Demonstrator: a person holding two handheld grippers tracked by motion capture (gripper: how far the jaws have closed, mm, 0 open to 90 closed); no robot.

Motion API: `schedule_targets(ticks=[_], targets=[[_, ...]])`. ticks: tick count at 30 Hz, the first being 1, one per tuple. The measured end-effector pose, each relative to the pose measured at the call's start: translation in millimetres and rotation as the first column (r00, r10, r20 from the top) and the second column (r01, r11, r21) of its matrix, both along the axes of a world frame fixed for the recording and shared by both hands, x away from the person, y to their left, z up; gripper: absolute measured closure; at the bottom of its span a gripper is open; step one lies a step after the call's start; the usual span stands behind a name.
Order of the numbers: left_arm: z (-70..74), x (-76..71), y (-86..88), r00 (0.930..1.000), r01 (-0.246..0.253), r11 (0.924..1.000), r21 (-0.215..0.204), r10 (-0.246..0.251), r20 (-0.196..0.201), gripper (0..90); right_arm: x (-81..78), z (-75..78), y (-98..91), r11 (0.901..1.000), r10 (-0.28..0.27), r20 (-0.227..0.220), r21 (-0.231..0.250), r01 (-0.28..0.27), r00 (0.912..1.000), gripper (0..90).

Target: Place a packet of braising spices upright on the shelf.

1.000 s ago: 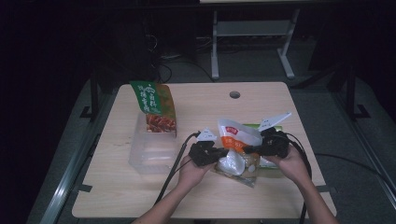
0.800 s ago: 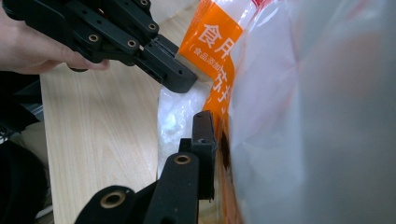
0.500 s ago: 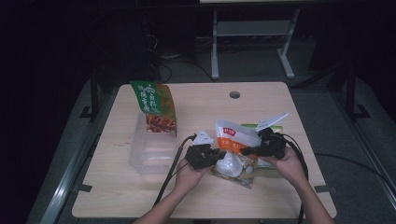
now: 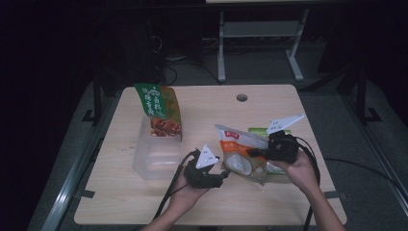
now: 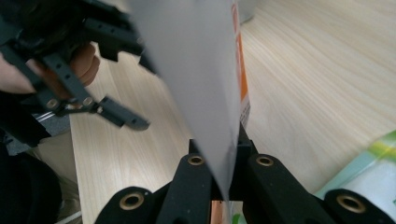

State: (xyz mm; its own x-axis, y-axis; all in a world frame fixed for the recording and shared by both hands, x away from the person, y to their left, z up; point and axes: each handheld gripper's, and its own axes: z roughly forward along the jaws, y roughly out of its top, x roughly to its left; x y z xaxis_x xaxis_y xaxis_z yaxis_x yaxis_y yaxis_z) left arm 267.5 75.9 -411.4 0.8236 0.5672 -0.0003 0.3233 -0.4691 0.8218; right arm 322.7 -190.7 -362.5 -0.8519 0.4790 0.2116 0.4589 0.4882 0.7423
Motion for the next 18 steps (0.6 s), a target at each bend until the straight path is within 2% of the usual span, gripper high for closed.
schedule_targets(ticks=[6,7,8,12,18], targets=[[-1.3,-19.0,5.4,0.9988,0.040,0.9992,0.006,-0.040,0.027,40.3,4.9,10.5,13.3,1.0000,0.007,0.023,-0.004,-0.007,0.9997,90.0],[-1.6,-21.4,6.1,0.9985,0.049,0.9988,0.003,-0.049,0.024,40.2,5.6,12.4,16.1,1.0000,0.003,0.017,0.000,-0.003,0.9999,90.0],[-3.2,-24.5,5.3,0.9988,0.046,0.9987,-0.022,-0.045,0.019,40.1,7.1,13.7,18.7,1.0000,0.009,0.021,0.002,-0.009,0.9997,90.0],[-6.9,-30.8,9.1,0.9974,0.070,0.9975,-0.009,-0.070,0.018,39.5,11.3,19.5,29.5,0.9996,0.023,0.026,0.018,-0.024,0.9994,90.0],[-11.4,-38.7,12.8,0.9962,0.085,0.9963,-0.014,-0.085,0.017,38.6,16.2,29.6,49.4,0.9984,0.045,0.030,0.032,-0.046,0.9985,90.0]])
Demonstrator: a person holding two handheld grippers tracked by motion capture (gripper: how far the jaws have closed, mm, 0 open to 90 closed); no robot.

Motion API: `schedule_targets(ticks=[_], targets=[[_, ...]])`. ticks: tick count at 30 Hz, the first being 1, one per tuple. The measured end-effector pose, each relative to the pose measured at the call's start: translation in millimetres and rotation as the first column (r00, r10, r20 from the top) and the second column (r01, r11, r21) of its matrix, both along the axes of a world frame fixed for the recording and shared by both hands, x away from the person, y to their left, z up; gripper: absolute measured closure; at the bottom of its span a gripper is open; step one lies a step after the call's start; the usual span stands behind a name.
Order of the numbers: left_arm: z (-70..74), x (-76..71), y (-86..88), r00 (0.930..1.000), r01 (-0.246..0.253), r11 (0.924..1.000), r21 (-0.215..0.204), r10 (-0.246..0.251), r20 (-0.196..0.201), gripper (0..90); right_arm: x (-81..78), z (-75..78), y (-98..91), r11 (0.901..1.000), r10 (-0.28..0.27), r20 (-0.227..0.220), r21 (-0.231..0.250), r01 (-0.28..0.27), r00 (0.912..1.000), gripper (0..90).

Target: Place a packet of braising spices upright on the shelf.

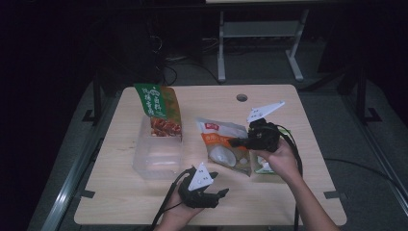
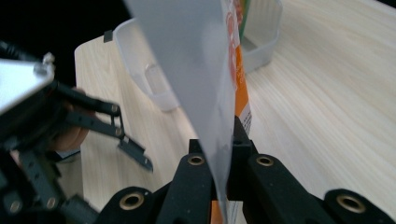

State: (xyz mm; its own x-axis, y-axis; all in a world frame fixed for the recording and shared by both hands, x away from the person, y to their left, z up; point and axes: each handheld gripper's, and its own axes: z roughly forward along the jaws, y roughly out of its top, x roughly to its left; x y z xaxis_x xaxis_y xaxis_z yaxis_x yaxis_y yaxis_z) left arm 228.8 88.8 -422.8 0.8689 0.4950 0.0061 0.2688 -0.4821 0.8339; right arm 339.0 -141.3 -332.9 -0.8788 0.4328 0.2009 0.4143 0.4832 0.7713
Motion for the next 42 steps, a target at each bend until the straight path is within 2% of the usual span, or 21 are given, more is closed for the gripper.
schedule_targets(ticks=[4,6,9,13,21,26,28,33,38,42], targets=[[-4.0,-5.1,0.5,0.9998,0.009,0.9999,-0.005,-0.009,-0.019,37.8,3.3,6.8,14.5,0.9997,0.022,0.012,0.006,-0.022,0.9997,90.0],[-5.2,-7.1,-0.2,0.9997,0.019,0.9998,0.008,-0.019,-0.015,37.5,4.9,10.7,22.4,0.9994,0.031,0.016,0.015,-0.031,0.9994,90.0],[-6.0,-8.2,-0.9,0.9995,0.025,0.9997,0.002,-0.025,-0.019,37.3,7.3,15.3,31.3,0.9985,0.051,0.013,0.020,-0.051,0.9986,90.0],[-6.4,-9.9,-2.0,0.9993,0.033,0.9994,-0.006,-0.033,-0.018,37.1,10.0,19.7,40.7,0.9981,0.056,0.006,0.026,-0.056,0.9984,90.0],[-4.8,-11.2,-0.9,0.9992,0.033,0.9992,-0.023,-0.033,-0.021,36.5,18.9,31.4,61.8,0.9974,0.069,0.033,0.022,-0.069,0.9971,90.0],[-4.1,-10.7,1.8,0.9992,0.038,0.9992,-0.009,-0.038,-0.010,36.2,25.9,35.2,77.3,0.9966,0.077,0.033,0.029,-0.078,0.9965,90.0],[-4.1,-11.1,2.6,0.9994,0.033,0.9993,-0.017,-0.033,-0.014,36.0,28.5,37.1,85.0,0.9959,0.086,0.030,0.024,-0.087,0.9958,90.0],[-3.6,-10.2,4.8,0.9992,0.040,0.9991,-0.014,-0.040,0.000,35.9,36.2,41.9,102.6,0.9934,0.114,0.053,0.004,-0.114,0.9920,90.0],[-4.1,-9.6,5.0,0.9989,0.046,0.9988,-0.017,-0.046,-0.008,35.7,43.8,47.5,118.8,0.9927,0.120,0.064,0.003,-0.121,0.9907,90.0],[-3.9,-9.3,6.3,0.9990,0.043,0.9988,-0.022,-0.043,-0.011,35.6,51.3,46.4,134.0,0.9933,0.115,0.056,0.010,-0.116,0.9918,90.0]])
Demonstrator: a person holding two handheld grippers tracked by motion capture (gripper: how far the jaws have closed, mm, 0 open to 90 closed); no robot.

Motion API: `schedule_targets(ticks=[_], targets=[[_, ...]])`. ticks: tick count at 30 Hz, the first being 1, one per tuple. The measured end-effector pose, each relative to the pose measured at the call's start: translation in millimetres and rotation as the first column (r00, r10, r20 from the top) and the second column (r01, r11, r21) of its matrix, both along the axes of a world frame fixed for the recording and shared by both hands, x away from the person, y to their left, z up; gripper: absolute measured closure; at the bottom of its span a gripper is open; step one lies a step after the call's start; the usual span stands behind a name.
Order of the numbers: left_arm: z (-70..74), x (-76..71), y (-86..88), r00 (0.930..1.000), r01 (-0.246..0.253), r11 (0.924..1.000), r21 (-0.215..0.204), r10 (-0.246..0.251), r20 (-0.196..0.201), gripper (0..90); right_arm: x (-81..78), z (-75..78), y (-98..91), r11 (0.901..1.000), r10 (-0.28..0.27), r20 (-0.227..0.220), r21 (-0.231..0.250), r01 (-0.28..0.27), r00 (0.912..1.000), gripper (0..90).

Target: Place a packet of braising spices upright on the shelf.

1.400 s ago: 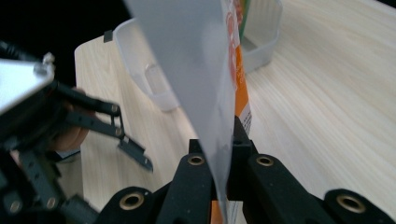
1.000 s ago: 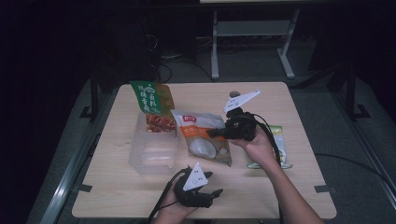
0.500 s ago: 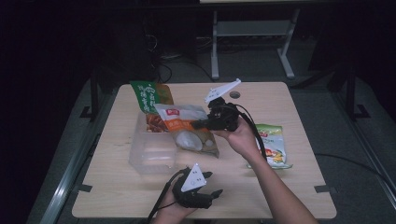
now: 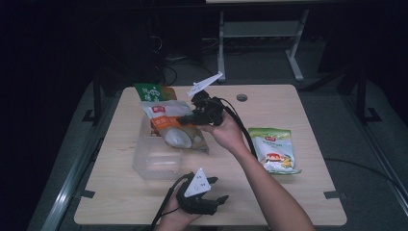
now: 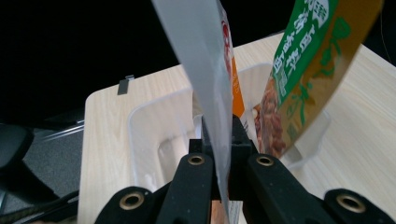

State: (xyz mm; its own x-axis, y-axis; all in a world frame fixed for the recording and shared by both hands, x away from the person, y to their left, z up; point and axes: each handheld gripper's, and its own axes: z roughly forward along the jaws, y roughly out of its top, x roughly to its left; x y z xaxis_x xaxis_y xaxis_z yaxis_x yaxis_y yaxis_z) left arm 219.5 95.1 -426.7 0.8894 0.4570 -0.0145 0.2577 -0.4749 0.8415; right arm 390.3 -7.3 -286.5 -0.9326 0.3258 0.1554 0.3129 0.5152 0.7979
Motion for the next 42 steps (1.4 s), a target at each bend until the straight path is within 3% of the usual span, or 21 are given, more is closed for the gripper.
schedule_targets(ticks=[9,18,32,38,42], targets=[[0.8,-0.6,5.2,1.0000,-0.009,0.9999,-0.013,0.009,0.002,35.3,14.6,-12.8,36.4,0.9998,-0.009,-0.010,0.015,0.010,0.9999,90.0],[0.6,-0.1,8.6,1.0000,-0.007,0.9999,-0.008,0.007,-0.003,34.6,23.2,-29.0,66.8,1.0000,-0.006,-0.027,0.000,0.006,0.9996,90.0],[0.4,-1.7,7.9,1.0000,-0.002,0.9999,-0.012,0.002,-0.003,34.6,23.8,-53.4,86.6,0.9988,-0.019,-0.042,0.043,0.020,0.9989,90.0],[-0.4,-2.3,6.3,1.0000,0.006,0.9999,-0.009,-0.006,-0.005,34.6,22.4,-61.2,79.5,0.9963,-0.039,-0.051,0.074,0.042,0.9979,90.0],[-0.5,-2.7,5.5,1.0000,0.006,1.0000,-0.007,-0.006,-0.005,34.6,21.5,-66.2,76.8,0.9973,-0.033,-0.051,0.063,0.037,0.9982,89.8]])
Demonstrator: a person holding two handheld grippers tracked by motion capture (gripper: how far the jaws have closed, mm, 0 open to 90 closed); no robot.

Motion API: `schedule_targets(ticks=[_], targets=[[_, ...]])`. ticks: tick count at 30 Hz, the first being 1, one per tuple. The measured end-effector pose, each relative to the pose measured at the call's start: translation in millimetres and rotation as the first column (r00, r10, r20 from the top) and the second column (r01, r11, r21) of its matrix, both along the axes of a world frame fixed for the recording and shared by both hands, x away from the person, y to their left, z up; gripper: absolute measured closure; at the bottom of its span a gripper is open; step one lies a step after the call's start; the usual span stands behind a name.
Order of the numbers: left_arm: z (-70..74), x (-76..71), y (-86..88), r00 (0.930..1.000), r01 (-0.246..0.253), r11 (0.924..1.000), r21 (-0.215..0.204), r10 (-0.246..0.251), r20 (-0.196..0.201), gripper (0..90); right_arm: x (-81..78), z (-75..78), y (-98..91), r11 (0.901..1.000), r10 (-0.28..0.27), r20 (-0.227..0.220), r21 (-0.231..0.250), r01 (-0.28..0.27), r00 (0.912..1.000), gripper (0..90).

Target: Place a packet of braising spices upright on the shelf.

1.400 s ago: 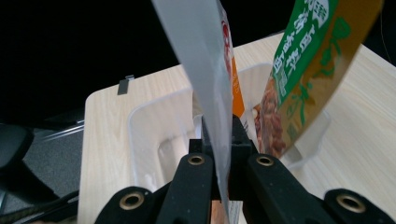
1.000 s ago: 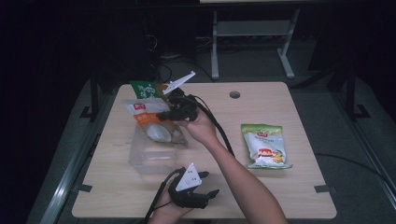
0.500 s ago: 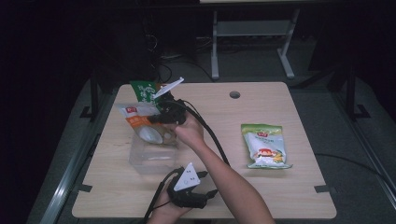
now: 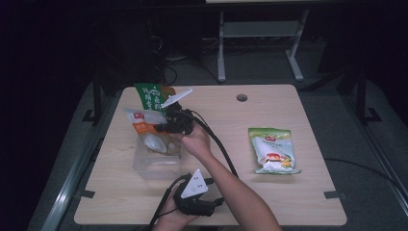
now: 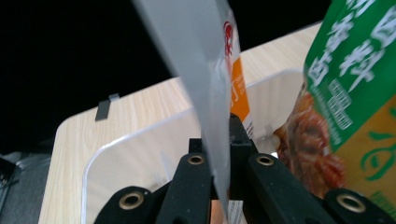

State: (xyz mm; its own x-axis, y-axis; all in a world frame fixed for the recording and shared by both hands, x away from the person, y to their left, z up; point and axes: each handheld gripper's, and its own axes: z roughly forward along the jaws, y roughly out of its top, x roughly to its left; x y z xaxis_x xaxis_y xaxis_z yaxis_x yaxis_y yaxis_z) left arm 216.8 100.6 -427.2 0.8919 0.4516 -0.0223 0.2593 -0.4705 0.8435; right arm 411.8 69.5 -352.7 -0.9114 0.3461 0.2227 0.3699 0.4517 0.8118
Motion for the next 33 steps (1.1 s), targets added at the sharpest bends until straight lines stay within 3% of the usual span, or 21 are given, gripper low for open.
schedule_targets(ticks=[1,3,4,13,18,21,26,28,33], targets=[[0.0,0.1,0.1,1.0000,0.000,1.0000,0.000,0.000,0.000,34.6,-0.8,-1.6,1.1,0.9999,0.008,-0.008,-0.011,-0.008,0.9999,89.9],[-0.1,0.2,0.2,1.0000,-0.001,1.0000,-0.001,0.001,0.000,34.6,-2.3,-7.2,3.5,0.9981,0.019,0.027,-0.060,-0.017,0.9995,89.8],[-0.1,0.3,0.3,1.0000,-0.001,1.0000,-0.002,0.001,0.000,34.6,-3.4,-8.1,2.5,0.9995,0.014,-0.009,-0.028,-0.014,0.9999,89.8],[-0.4,0.4,-0.3,1.0000,0.003,1.0000,0.005,-0.003,0.005,34.6,-0.2,-13.9,-3.0,0.9985,0.013,0.010,-0.054,-0.012,0.9999,89.8],[-1.8,0.8,-0.3,1.0000,-0.001,1.0000,0.008,0.001,-0.001,34.6,-0.7,-20.4,-2.7,0.9976,0.020,-0.004,-0.066,-0.020,0.9998,89.7],[-2.1,0.5,-0.5,1.0000,0.001,1.0000,0.008,-0.001,-0.001,34.5,0.3,-17.4,-5.0,0.9981,-0.010,0.002,-0.061,0.010,0.9999,88.7],[-1.6,1.2,0.0,1.0000,-0.003,1.0000,0.004,0.003,-0.001,34.3,1.9,-12.9,-9.3,0.9964,-0.018,0.012,-0.082,0.019,0.9998,77.1],[-1.8,1.8,0.1,1.0000,-0.005,1.0000,0.005,0.005,0.003,34.0,0.4,-11.7,-11.0,0.9954,-0.022,-0.006,-0.093,0.021,0.9997,73.2],[-2.2,2.6,0.1,0.9999,-0.011,0.9999,0.009,0.011,0.000,33.5,-2.2,-8.0,-17.3,0.9931,-0.018,0.016,-0.116,0.019,0.9997,67.4]])
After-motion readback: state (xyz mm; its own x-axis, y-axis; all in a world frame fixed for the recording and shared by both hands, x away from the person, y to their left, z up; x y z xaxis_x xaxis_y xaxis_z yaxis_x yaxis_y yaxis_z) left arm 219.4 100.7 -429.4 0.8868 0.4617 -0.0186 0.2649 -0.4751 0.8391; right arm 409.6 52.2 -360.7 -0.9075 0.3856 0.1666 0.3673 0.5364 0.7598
